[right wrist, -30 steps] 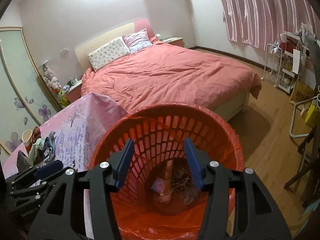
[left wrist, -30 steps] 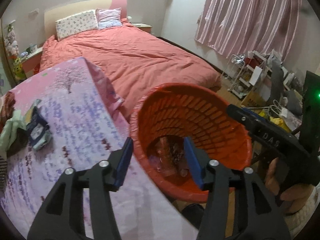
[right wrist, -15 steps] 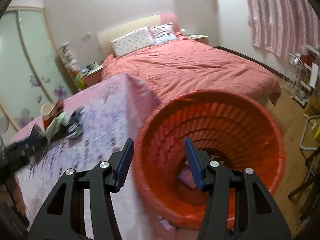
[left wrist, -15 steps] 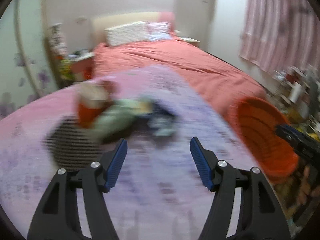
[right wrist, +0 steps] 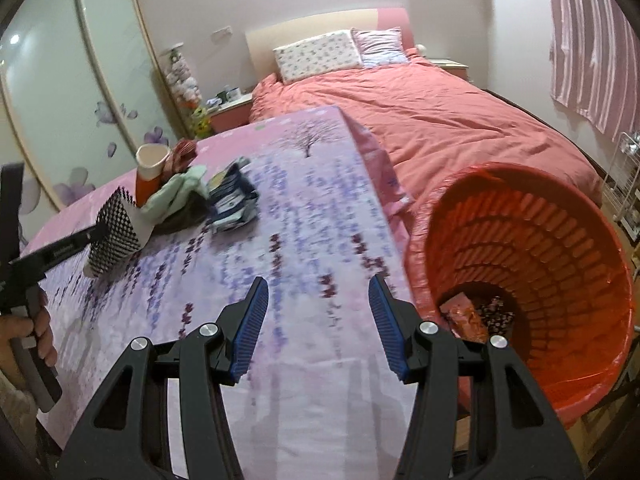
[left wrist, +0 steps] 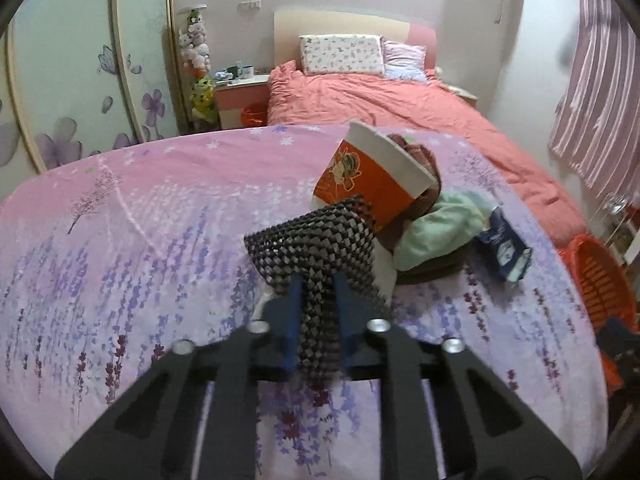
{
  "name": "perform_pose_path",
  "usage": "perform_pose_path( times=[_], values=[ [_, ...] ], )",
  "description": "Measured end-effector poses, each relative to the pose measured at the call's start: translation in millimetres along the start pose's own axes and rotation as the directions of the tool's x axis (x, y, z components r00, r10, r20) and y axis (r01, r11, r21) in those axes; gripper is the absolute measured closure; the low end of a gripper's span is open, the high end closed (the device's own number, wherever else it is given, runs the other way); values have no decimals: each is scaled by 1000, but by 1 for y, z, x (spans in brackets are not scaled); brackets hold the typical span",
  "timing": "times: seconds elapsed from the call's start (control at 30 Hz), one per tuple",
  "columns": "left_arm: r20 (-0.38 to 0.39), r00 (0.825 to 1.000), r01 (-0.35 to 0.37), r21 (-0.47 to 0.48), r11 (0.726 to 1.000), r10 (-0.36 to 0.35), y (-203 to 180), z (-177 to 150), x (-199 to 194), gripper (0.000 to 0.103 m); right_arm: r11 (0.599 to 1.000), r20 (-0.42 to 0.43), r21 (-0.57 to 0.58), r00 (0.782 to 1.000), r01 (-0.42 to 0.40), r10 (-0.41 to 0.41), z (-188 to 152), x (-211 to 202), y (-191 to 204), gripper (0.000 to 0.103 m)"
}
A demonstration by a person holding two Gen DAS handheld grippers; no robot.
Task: Collect trash
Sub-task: 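Grasp the black checkered mesh with the left gripper while the right grasps the blue snack bag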
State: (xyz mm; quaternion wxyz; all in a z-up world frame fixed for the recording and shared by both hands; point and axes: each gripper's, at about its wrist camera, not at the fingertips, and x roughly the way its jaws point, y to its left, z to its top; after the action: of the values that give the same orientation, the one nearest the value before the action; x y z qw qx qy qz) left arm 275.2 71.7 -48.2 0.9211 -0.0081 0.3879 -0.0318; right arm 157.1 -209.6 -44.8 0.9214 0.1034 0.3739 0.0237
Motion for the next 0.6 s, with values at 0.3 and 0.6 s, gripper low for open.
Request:
perform_pose_path(
  times=[0.3, 0.6],
  values=[
    [46, 997, 59, -80, 995, -56, 37, -10, -36, 94, 999, -24, -30, 1000, -13, 13, -5, 7, 22, 50],
    [-2, 998, -68, -148, 987, 68, 98, -28, -35, 94, 998, -44, -59, 999, -25, 23, -9, 15, 41, 50]
  ],
)
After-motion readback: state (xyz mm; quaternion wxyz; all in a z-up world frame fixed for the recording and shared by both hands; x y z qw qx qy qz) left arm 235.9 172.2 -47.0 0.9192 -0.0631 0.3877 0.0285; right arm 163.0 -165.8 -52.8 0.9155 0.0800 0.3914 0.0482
